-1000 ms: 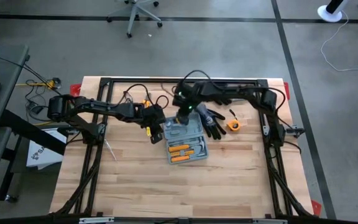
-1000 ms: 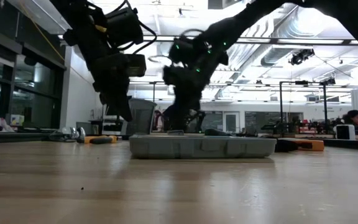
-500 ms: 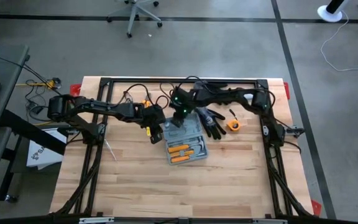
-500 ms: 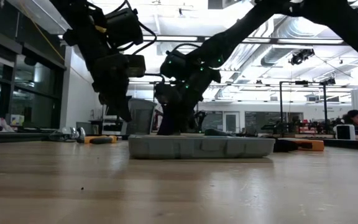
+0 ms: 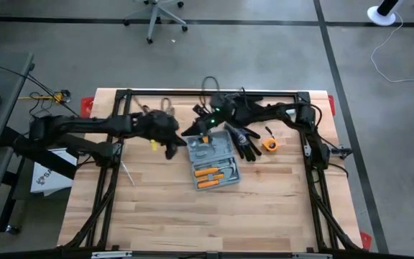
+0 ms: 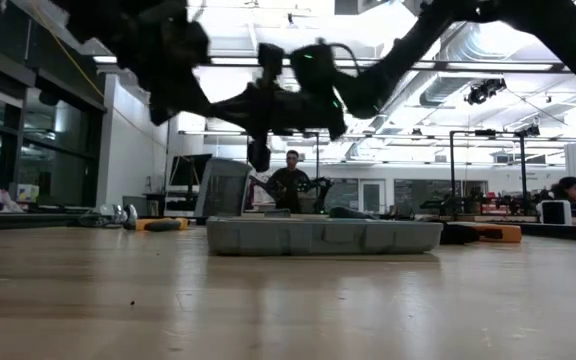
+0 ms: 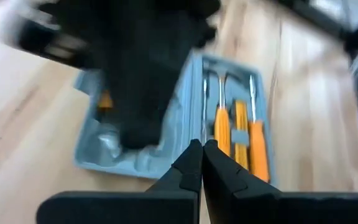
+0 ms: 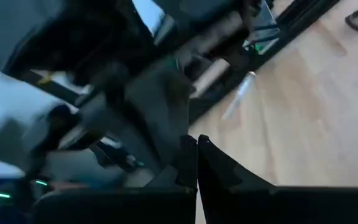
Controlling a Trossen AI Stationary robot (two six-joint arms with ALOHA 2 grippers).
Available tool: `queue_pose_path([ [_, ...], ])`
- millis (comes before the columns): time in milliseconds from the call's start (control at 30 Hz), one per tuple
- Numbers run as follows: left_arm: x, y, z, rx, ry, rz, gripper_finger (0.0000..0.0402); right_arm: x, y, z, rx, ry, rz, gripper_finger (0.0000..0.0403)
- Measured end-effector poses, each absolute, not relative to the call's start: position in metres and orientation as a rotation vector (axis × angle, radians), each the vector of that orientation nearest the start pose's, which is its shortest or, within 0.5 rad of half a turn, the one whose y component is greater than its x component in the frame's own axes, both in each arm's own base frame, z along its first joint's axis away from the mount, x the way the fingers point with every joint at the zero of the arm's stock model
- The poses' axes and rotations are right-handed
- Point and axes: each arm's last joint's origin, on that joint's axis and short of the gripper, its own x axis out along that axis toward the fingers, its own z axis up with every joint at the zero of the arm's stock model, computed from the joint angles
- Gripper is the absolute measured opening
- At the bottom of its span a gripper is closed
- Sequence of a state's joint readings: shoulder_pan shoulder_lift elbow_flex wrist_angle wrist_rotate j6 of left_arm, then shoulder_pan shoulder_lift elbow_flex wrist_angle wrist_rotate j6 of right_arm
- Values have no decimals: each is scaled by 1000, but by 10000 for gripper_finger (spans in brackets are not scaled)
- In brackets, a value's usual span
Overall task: Prefit tool cases
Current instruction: Put the yellow hex keys into the gray toolbox
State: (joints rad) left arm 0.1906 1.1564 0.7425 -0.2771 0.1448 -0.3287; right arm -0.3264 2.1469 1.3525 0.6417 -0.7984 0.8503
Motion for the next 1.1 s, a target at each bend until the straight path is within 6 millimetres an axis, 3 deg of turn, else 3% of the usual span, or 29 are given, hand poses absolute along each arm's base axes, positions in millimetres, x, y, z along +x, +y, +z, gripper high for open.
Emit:
queue_pose_path([
  [200,201,44,247,-470,514,314,0,427,-117,151,1073,292,350,0],
  [367,191,45,255,-437,440,407,0,429,-101,146,1060,310,362,0],
  [700,188,46,259,-423,406,447,0,428,-100,135,1026,382,277,0],
  [967,188,46,259,-424,407,447,0,427,-107,158,1012,239,358,0],
  [1100,188,46,259,-450,403,453,0,431,-98,138,977,320,293,0],
])
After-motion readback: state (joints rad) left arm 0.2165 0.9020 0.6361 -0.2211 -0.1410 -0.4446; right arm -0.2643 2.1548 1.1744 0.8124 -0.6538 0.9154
